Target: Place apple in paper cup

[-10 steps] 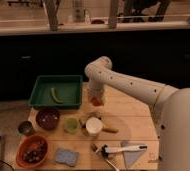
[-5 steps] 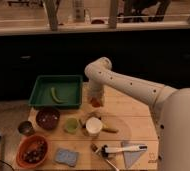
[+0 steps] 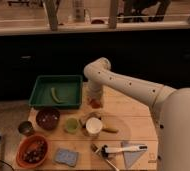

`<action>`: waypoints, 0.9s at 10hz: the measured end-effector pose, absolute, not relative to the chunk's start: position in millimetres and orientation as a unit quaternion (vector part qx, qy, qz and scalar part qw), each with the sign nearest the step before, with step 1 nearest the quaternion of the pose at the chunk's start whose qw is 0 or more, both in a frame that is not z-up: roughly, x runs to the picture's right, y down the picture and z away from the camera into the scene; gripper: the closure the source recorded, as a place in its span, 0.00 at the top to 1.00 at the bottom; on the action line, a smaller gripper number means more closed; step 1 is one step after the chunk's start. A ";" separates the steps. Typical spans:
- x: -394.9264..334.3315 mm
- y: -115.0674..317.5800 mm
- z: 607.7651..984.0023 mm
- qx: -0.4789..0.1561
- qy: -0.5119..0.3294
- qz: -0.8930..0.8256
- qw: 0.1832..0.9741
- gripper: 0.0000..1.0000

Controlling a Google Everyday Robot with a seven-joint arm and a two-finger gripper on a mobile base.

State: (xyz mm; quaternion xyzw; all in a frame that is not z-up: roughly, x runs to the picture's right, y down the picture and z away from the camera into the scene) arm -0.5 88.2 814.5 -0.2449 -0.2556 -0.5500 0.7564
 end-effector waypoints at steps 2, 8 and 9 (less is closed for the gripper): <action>-5.4 91.3 807.1 -0.243 -0.262 -0.557 0.750 0.00; -9.1 98.9 772.4 -0.217 -0.288 -0.569 0.739 0.00; -10.8 99.3 768.0 -0.215 -0.291 -0.571 0.737 0.00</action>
